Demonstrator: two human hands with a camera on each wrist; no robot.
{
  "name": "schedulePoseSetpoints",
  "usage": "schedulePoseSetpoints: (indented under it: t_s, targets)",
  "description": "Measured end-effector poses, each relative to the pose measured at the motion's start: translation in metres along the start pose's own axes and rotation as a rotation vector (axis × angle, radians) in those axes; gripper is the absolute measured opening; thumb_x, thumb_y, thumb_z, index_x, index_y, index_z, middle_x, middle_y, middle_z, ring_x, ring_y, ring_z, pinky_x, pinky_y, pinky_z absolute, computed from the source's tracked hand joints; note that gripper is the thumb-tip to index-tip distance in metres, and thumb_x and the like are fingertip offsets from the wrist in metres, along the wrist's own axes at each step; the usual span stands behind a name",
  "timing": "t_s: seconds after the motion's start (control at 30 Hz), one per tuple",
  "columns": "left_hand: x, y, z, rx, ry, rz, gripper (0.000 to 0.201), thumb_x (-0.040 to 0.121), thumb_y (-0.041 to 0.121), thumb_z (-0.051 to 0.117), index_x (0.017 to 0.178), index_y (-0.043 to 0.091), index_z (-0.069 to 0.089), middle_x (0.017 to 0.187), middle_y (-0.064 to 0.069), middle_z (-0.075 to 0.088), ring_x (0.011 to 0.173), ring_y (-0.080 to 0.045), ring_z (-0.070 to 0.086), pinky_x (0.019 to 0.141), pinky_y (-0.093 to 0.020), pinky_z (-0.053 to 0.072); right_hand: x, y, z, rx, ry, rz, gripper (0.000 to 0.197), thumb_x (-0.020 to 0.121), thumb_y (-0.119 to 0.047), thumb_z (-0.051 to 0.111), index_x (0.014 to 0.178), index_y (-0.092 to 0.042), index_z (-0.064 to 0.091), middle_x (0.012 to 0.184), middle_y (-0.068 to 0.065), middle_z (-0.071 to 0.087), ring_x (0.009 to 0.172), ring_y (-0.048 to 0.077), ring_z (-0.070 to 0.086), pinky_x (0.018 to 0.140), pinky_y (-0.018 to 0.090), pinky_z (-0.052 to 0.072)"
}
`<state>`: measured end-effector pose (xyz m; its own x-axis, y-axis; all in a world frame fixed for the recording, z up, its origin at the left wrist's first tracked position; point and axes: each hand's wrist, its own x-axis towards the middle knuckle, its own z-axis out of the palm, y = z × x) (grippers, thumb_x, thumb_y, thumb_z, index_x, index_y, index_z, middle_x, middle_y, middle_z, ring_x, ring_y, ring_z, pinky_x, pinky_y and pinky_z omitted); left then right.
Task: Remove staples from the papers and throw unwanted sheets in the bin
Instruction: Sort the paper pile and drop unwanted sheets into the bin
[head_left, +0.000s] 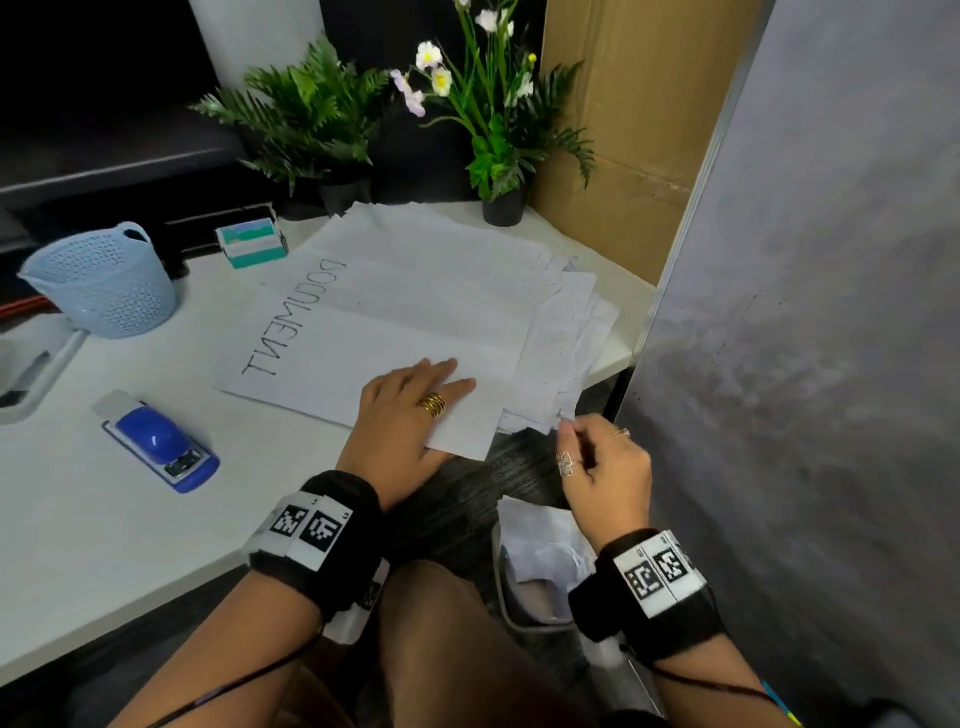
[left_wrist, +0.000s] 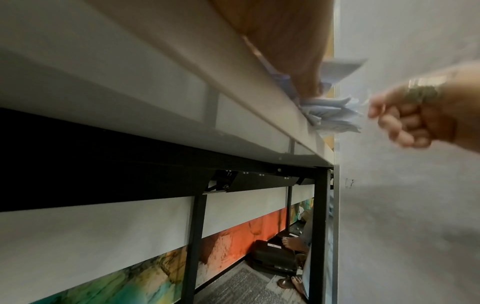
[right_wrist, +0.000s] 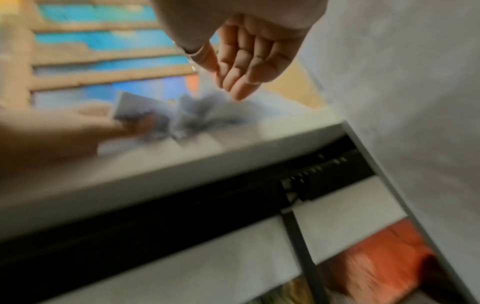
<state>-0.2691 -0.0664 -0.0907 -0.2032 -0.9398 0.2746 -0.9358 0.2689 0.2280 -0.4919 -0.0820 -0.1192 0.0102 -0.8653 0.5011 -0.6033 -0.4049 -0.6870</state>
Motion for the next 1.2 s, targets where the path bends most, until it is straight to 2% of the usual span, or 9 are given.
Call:
schedulePoseSetpoints:
  t_s: [0.17, 0.3, 0.4, 0.5, 0.67, 0.83, 0.93, 1.1, 1.2]
  targets:
    - [-0.009, -0.002, 0.002, -0.274, 0.099, 0.005, 0.053, 0.085, 0.017, 0.048, 0.138, 0.016, 0.043, 0.144, -0.007, 0.041, 0.134, -0.023, 0.031, 0.112, -0.042, 0.022, 0.022, -0.045, -0.005, 0.087, 0.018, -0.062, 0.044, 0.091, -0.035, 0.048, 0.058, -0.006, 0.054, 0.047, -0.001, 0.045, 0.049, 0.016, 0.043, 0.05, 0.014, 0.034]
    - [-0.022, 0.002, -0.006, -0.399, 0.108, -0.028, 0.065, 0.079, -0.013, 0.046, 0.137, 0.015, 0.044, 0.14, 0.005, 0.034, 0.132, -0.014, 0.034, 0.11, -0.006, 0.011, 0.031, -0.059, 0.003, 0.222, -0.225, 0.231, 0.051, 0.094, -0.037, 0.052, 0.061, 0.002, 0.058, 0.053, 0.017, 0.059, 0.045, 0.028, 0.058, 0.049, 0.032, 0.047]
    - [-0.038, 0.004, -0.014, -0.466, 0.142, 0.017, 0.07, 0.071, -0.008, 0.042, 0.133, 0.023, 0.052, 0.136, 0.01, 0.043, 0.128, -0.004, 0.038, 0.11, -0.007, 0.016, 0.037, -0.074, 0.003, 0.447, -0.304, 0.482, 0.039, 0.092, -0.034, 0.056, 0.069, -0.002, 0.051, 0.055, 0.015, 0.061, 0.038, 0.018, 0.058, 0.038, 0.023, 0.043]
    - [-0.055, 0.002, -0.016, -0.523, 0.148, 0.016, 0.07, 0.074, -0.004, 0.044, 0.13, 0.038, 0.049, 0.134, 0.015, 0.048, 0.126, 0.002, 0.041, 0.11, -0.013, 0.025, 0.041, -0.076, 0.004, 0.473, -0.252, 0.481, 0.027, 0.089, -0.027, 0.063, 0.085, -0.003, 0.051, 0.071, 0.015, 0.06, 0.05, 0.009, 0.064, 0.053, 0.025, 0.051]
    - [-0.074, -0.007, -0.034, -0.333, -0.071, 0.014, 0.076, 0.07, 0.085, 0.031, 0.135, 0.045, 0.037, 0.143, 0.025, 0.029, 0.132, 0.008, 0.022, 0.112, -0.016, 0.016, 0.038, -0.081, 0.002, 0.464, -0.226, 0.309, 0.017, 0.092, -0.007, 0.056, 0.107, -0.013, 0.053, 0.106, -0.003, 0.061, 0.107, 0.015, 0.059, 0.092, 0.027, 0.046]
    - [-0.064, -0.017, -0.064, -0.248, 0.199, -0.119, 0.056, 0.088, 0.064, 0.035, 0.135, 0.035, 0.044, 0.146, 0.017, 0.031, 0.139, -0.005, 0.018, 0.115, -0.039, 0.023, 0.032, -0.101, -0.014, 0.686, -0.174, 0.166, 0.038, 0.092, -0.001, 0.051, 0.111, -0.034, 0.053, 0.109, -0.021, 0.061, 0.101, -0.008, 0.06, 0.088, 0.012, 0.048]
    - [-0.057, -0.021, -0.096, -0.178, 0.376, -0.335, 0.05, 0.092, 0.052, 0.045, 0.136, 0.029, 0.045, 0.152, 0.008, 0.025, 0.141, -0.016, 0.014, 0.115, -0.046, 0.02, 0.031, -0.105, -0.021, 0.698, -0.119, 0.143, 0.031, 0.091, -0.002, 0.054, 0.108, -0.028, 0.054, 0.092, -0.015, 0.063, 0.08, -0.004, 0.062, 0.082, 0.025, 0.05]
    - [-0.065, -0.035, -0.143, -0.244, 0.64, -0.538, 0.071, 0.083, 0.059, 0.046, 0.143, 0.025, 0.031, 0.151, -0.003, 0.026, 0.138, -0.024, 0.024, 0.111, -0.054, 0.025, 0.017, -0.108, -0.014, 0.733, -0.207, 0.185, 0.039, 0.091, -0.002, 0.053, 0.113, -0.034, 0.05, 0.098, -0.005, 0.065, 0.088, 0.009, 0.063, 0.092, 0.036, 0.051]
    - [-0.08, -0.036, -0.16, -0.146, 0.651, -0.578, 0.089, 0.069, 0.068, 0.051, 0.144, 0.024, 0.028, 0.152, -0.004, 0.023, 0.139, -0.024, 0.019, 0.113, -0.055, 0.018, 0.005, -0.109, -0.004, 0.743, -0.287, 0.186, 0.036, 0.091, -0.001, 0.052, 0.115, -0.027, 0.049, 0.094, 0.0, 0.064, 0.083, -0.002, 0.062, 0.085, 0.018, 0.052]
